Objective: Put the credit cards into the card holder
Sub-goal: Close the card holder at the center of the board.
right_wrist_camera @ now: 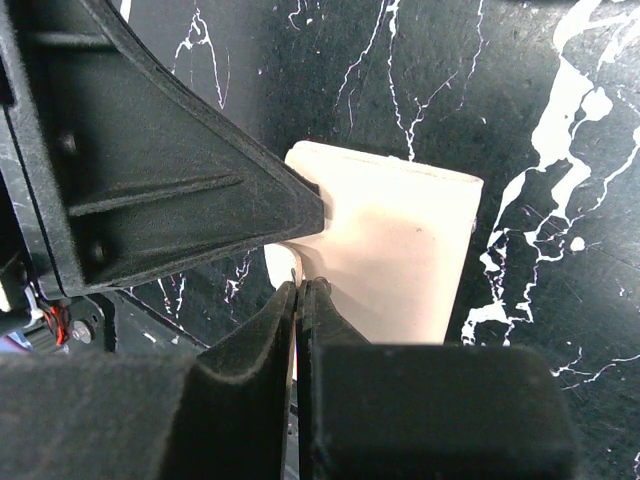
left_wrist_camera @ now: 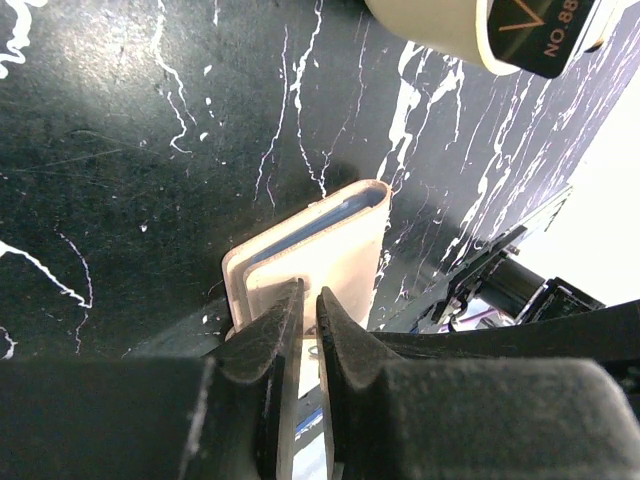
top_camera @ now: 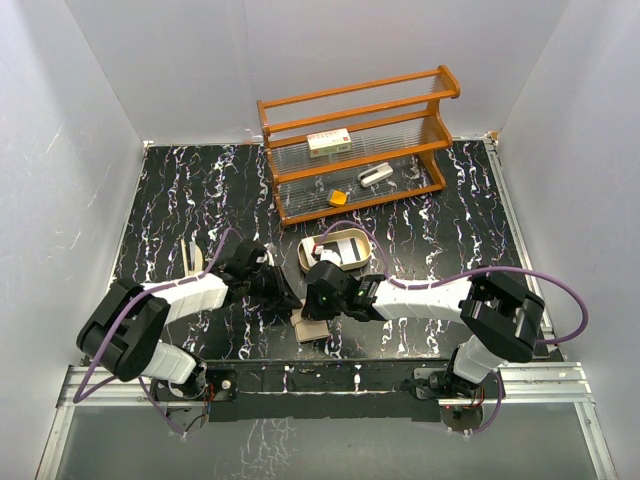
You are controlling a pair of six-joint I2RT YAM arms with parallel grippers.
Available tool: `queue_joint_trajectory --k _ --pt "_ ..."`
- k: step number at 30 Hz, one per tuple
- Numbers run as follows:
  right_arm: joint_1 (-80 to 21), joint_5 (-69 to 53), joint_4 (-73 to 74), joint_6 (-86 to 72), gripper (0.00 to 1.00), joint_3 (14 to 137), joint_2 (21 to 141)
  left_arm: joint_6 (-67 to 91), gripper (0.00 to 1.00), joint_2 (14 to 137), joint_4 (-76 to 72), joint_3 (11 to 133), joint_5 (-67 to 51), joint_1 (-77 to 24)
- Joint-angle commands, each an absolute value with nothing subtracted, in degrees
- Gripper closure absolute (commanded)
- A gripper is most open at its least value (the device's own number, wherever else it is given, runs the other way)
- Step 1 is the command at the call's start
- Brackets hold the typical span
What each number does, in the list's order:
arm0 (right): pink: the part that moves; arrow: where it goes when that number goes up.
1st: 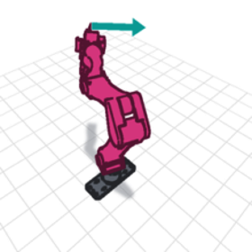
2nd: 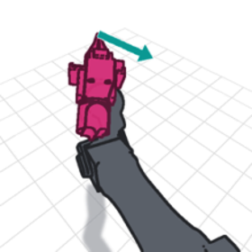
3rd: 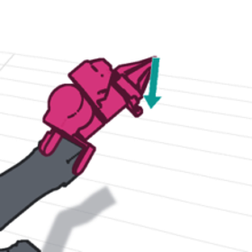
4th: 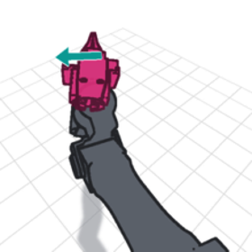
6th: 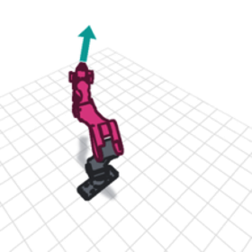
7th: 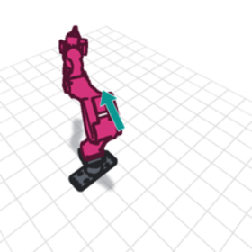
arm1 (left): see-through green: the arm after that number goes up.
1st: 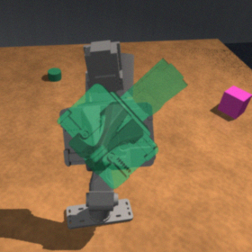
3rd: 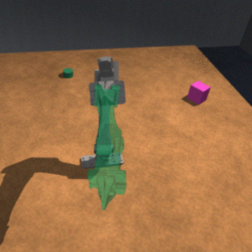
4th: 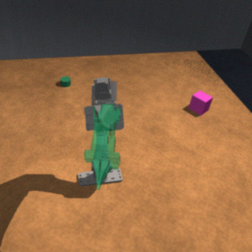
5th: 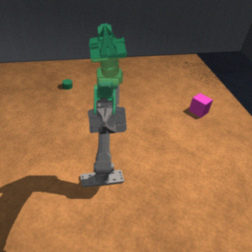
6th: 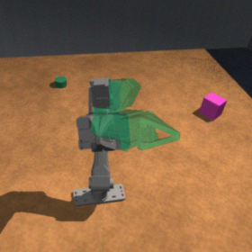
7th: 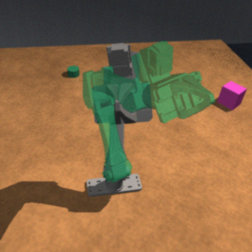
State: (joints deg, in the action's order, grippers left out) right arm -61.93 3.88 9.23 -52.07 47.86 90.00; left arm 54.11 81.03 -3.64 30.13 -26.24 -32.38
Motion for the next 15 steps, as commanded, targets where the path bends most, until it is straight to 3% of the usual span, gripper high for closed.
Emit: queue_joint_trajectory --k 1,15 --pt "-62.1 4.2 9.0 -54.4 1.00 47.5 89.4 51.7 0.89 80.2 -3.3 28.6 -26.1 -32.5" --pt "-62.1 5.3 10.1 -56.4 1.00 44.9 89.1 51.9 0.88 79.5 -2.9 27.2 -25.5 -32.6"
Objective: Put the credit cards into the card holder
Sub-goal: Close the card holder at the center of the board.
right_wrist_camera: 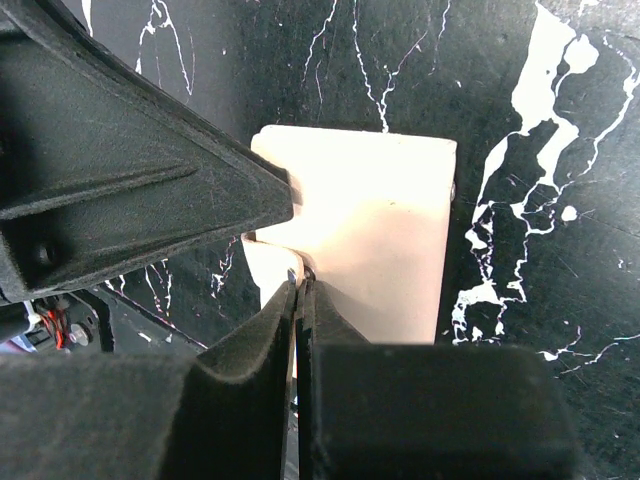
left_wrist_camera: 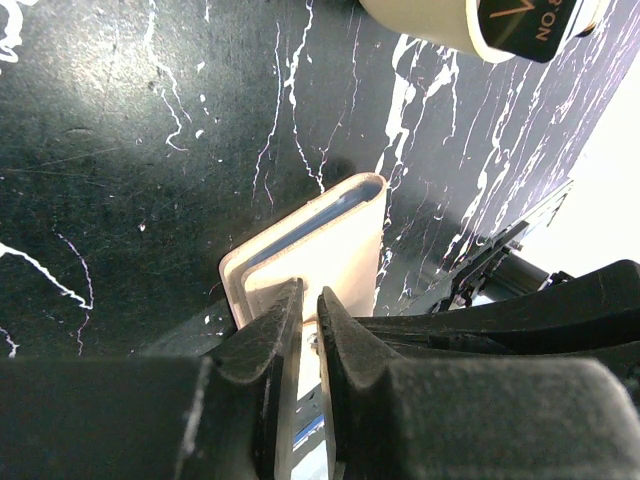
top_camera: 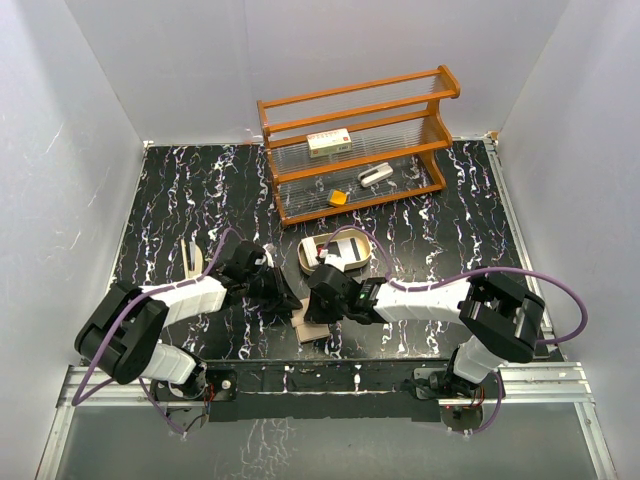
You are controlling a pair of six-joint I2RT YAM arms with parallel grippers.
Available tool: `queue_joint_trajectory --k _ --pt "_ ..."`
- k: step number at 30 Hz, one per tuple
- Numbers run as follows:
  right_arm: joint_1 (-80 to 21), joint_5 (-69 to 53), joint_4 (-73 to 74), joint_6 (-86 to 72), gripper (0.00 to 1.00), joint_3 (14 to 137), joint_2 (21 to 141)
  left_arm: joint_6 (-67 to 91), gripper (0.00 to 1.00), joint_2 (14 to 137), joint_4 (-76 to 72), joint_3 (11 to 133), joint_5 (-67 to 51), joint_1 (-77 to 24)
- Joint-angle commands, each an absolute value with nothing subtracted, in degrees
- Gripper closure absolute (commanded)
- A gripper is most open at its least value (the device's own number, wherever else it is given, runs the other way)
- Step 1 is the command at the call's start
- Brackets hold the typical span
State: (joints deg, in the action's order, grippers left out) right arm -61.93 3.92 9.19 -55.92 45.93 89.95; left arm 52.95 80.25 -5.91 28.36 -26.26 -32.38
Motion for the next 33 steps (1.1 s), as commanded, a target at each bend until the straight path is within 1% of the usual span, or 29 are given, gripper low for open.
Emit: queue_joint_trajectory --k 1,11,15,18,21,27,33 --pt "-62.1 5.4 10.2 -56.5 1.00 44.9 89.3 51.8 0.88 79.5 -2.8 27.2 -25.5 -32.6" --pt "-62.1 6.7 12.7 -57.2 1.00 44.4 89.6 51.0 0.88 78.7 0.7 28.2 -24.0 -32.6" --pt "-62.1 7.0 12.2 -57.6 1.00 43.3 90.3 50.8 0.89 74.4 3.0 29.6 -25.4 -32.6" --pt "-62.1 7.3 12.1 -57.7 1.00 42.8 90.8 51.9 0.94 72.0 2.3 29.2 -27.3 -33.3" --pt "-62.1 7.1 11.8 -58.1 1.00 41.9 90.9 53.4 0.95 70.9 1.0 28.2 -28.0 -34.8" --pt "-61.2 6.2 11.3 -57.8 1.00 41.2 91.0 54.7 0.98 73.5 -3.2 26.5 -29.6 -37.1" --pt "-60.4 4.8 10.8 -57.5 1.00 40.7 91.0 53.2 0.99 76.7 -1.6 27.9 -28.0 -38.0"
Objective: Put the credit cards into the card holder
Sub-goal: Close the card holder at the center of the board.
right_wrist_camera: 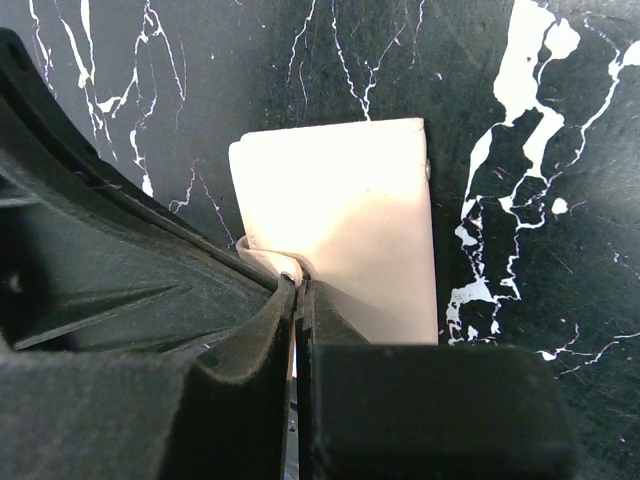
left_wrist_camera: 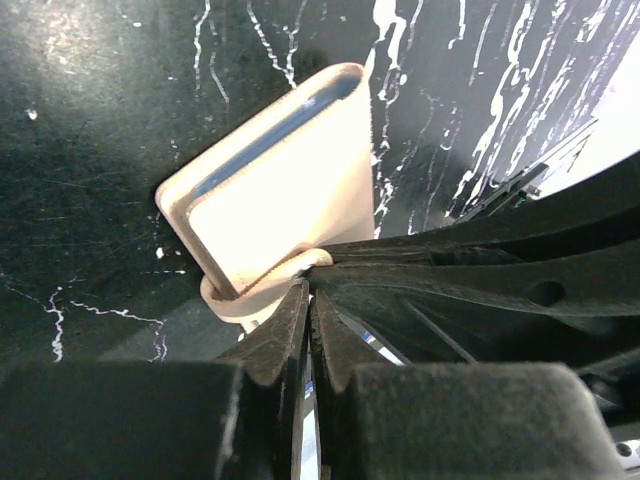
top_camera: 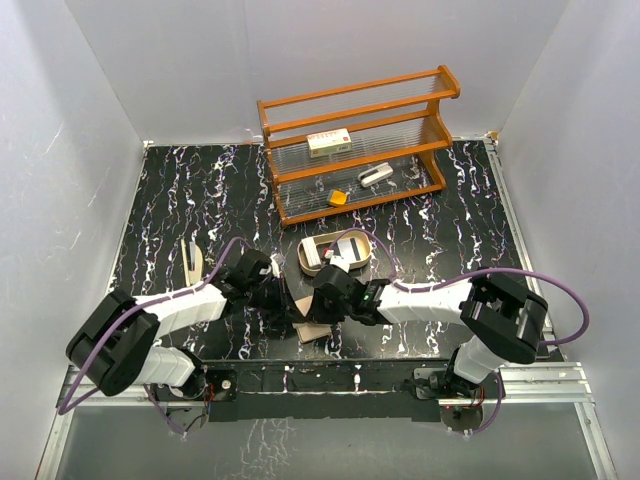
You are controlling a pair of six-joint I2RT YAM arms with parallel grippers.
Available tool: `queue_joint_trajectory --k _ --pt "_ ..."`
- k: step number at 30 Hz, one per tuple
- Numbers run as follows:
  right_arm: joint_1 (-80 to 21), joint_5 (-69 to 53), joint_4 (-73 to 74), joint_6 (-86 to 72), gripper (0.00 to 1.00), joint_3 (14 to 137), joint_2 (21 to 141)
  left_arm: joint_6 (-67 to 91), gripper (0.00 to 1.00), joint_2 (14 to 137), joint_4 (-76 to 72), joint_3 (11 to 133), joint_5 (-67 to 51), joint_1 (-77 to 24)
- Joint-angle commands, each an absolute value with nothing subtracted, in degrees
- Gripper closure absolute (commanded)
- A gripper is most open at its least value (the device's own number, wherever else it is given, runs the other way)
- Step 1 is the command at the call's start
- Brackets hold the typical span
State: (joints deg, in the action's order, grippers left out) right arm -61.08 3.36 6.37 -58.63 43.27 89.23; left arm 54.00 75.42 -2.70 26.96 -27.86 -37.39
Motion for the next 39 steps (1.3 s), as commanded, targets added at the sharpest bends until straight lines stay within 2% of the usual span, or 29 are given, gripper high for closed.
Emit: queue_joint_trajectory --k 1,20,28,30,39 --pt "-60.3 4.5 10.8 -57.4 1.00 40.7 91.1 53.2 0.99 77.2 -1.7 28.0 -28.0 -38.1" --pt "-55.3 -4.3 14.3 -56.3 1.00 38.6 95.8 49.7 0.99 82.2 11.1 35.9 -21.6 -38.6" --pt "-55.2 -3.4 21.6 -53.7 1.00 41.4 98.0 49.7 0.99 84.7 11.3 37.3 -22.3 -38.8" --pt "-55.3 -1.6 24.5 -52.9 0.95 43.0 98.0 49.8 0.98 84.7 11.7 37.8 -22.4 -38.8" --pt "-55.5 2.1 29.9 -50.4 0.94 48.7 97.3 50.5 0.98 85.0 12.2 37.7 -22.1 -38.8"
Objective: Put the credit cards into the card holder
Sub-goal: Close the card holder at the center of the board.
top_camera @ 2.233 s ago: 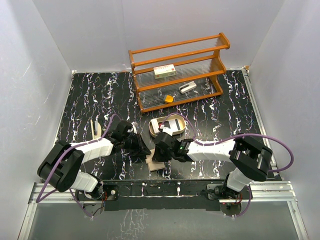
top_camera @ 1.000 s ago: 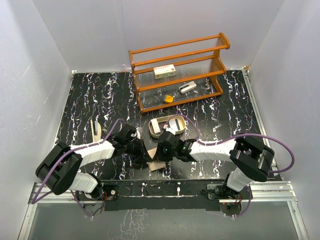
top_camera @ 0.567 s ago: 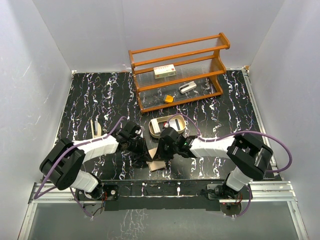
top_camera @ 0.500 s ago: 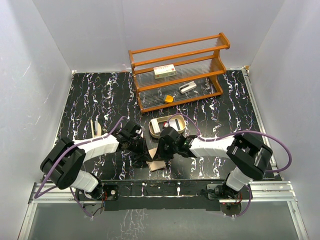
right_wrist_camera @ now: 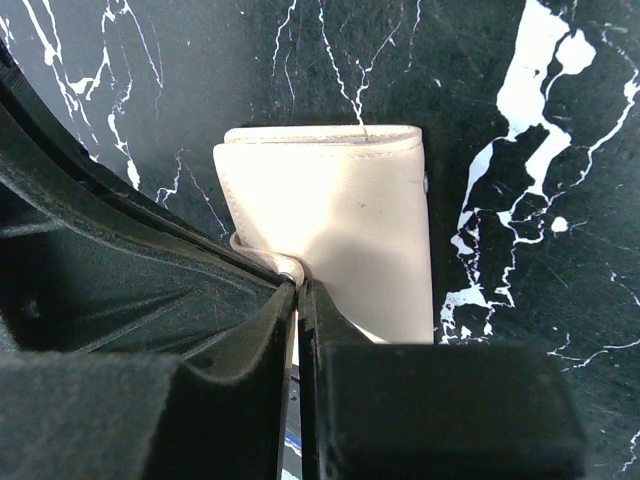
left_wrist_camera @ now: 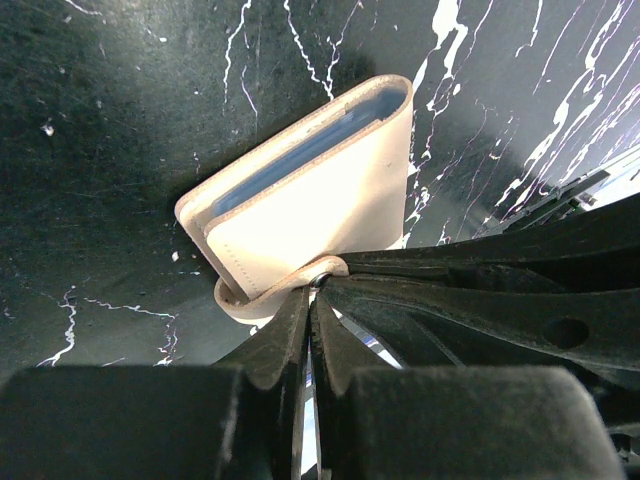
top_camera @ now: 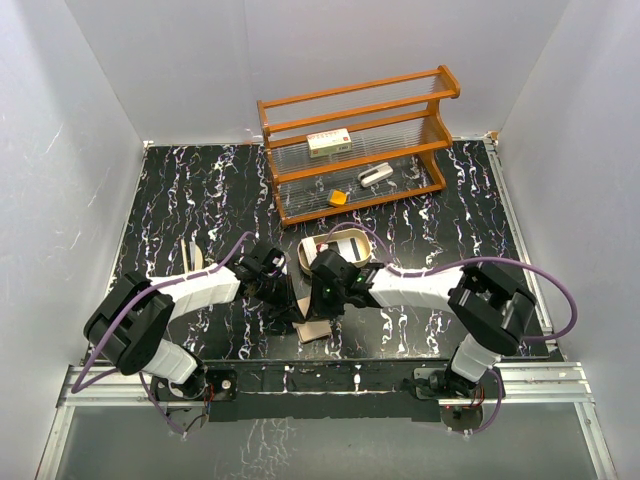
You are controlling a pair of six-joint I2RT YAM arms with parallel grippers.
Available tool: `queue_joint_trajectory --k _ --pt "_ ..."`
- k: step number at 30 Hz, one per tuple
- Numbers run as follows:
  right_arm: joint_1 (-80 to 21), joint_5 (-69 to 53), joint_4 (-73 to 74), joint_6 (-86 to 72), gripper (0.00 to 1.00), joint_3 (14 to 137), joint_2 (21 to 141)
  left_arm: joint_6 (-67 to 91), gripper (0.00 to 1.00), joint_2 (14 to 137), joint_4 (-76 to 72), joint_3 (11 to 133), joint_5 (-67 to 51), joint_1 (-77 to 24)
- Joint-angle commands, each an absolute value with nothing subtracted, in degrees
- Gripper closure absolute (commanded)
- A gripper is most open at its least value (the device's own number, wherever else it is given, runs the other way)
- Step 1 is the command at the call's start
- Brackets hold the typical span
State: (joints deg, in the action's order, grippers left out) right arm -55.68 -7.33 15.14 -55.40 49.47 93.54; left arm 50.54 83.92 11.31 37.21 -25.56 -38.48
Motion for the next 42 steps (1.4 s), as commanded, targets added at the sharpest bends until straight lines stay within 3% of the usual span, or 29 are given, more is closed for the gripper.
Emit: queue_joint_trajectory --k 1,18,22,29,42 --pt "-55.6 2.4 30.2 -50.3 0.92 49.1 97.5 50.6 0.98 85.0 12.2 37.7 -22.1 -38.8" --pt "-57.4 4.2 31.9 -49.6 0.86 55.3 95.2 51.5 0.98 85.0 11.7 37.4 -21.8 -38.8" --pt "-57.5 4.7 31.9 -49.2 0.81 56.7 94.6 51.7 0.98 85.2 11.6 37.0 -21.8 -38.8" --pt "-57.5 4.1 30.8 -49.1 0.88 57.0 95.6 51.8 0.98 85.2 11.8 37.0 -21.6 -38.8" --pt "-58.2 1.4 26.4 -49.2 0.87 55.7 96.0 53.8 1.00 83.9 7.9 36.3 -22.7 -38.8"
